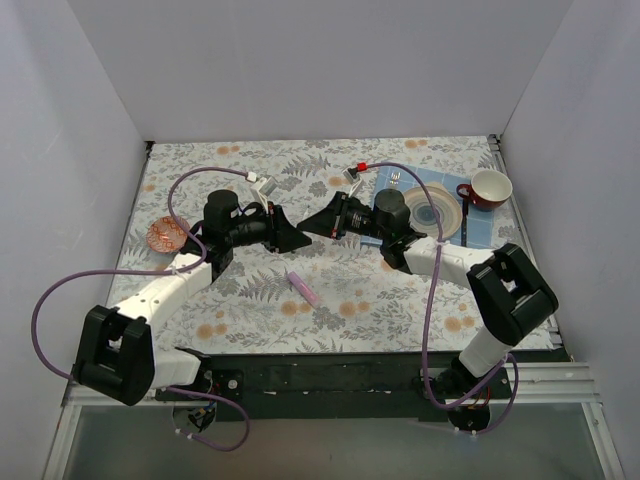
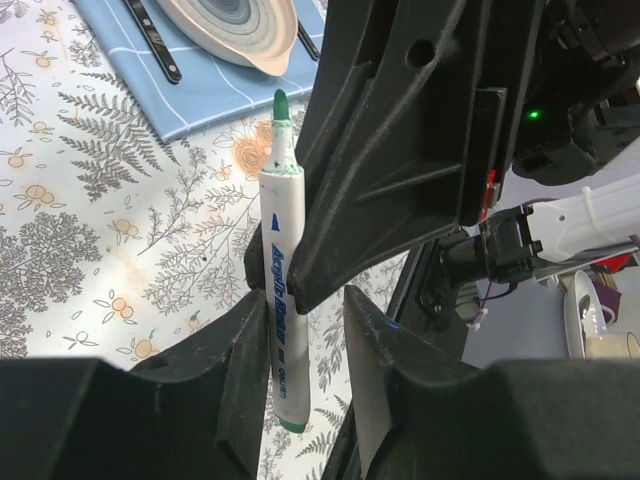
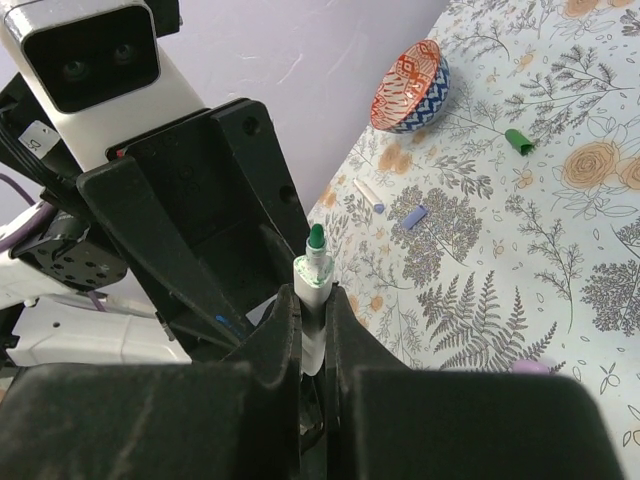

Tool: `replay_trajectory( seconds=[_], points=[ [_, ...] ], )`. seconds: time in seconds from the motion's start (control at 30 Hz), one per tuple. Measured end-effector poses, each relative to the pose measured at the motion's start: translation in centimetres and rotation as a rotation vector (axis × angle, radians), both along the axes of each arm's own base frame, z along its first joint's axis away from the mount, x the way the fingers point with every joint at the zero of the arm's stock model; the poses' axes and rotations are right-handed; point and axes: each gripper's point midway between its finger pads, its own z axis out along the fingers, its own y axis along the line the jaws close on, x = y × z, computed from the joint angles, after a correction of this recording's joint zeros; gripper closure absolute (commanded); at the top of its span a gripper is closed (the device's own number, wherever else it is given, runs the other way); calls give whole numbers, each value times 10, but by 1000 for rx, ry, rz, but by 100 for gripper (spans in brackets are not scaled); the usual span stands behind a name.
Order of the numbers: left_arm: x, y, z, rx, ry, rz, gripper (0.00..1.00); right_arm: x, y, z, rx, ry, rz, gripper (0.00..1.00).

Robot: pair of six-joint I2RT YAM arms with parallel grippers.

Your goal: Insert the pens into the pen caps

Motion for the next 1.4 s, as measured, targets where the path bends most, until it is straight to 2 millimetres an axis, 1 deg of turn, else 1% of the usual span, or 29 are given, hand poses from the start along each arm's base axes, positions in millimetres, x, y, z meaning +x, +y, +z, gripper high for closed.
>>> replay_trajectory(
  seconds=[0.17,0.3,0.37,0.4,0.47,0.5,0.57,0.6,0.63,0.67,0.7,0.73,0.8,0.87,1.03,1.2,1.27,1.37,1.4],
  points=[
    [-6,-1,3,-3,-10,-25,66,1,-4,8,8,-19,-6,99],
    [-12,-2,2,1,-6,-50,66,6,-10,16,18,-42,-26,99],
    [-14,-2,0,5,0,-56,67,8,-13,18,19,-54,-34,99],
    [-14,-2,-1,7,2,-59,69,10,-14,19,18,-57,-38,99],
    [-15,-1,-2,12,5,-59,78,11,-16,19,17,-60,-41,99],
    [-15,-1,-3,15,5,-57,84,11,-16,19,16,-60,-39,99],
    [-14,0,-5,22,4,-52,100,9,-17,20,18,-64,-32,99],
    [-14,0,-5,21,8,-51,100,9,-17,21,17,-71,-33,99],
    [-14,0,-4,20,3,-52,100,9,-17,22,16,-78,-33,96],
    [-14,-1,-3,18,-3,-52,100,8,-18,24,16,-85,-33,87],
    [-13,-1,-1,14,-9,-53,100,8,-18,26,18,-90,-34,67],
    [-14,-2,1,9,-15,-56,100,7,-19,27,21,-93,-34,61],
    [-14,-3,5,-6,-20,-57,100,6,-20,33,37,-104,-34,54],
    [-14,-4,10,-26,-29,-58,100,3,-21,38,66,-115,-33,50],
    [-14,-6,23,-67,-50,-64,100,-3,-20,42,106,-106,-23,52],
    [-14,-8,29,-87,-55,-68,100,-10,-16,51,145,-114,-4,55],
    [-14,-8,30,-93,-55,-69,100,-11,-13,52,157,-110,3,56],
    [-14,-8,31,-100,-55,-69,100,-12,-10,48,158,-94,9,60],
    [-14,-8,32,-102,-56,-69,100,-12,-8,46,159,-86,12,64]
  ],
)
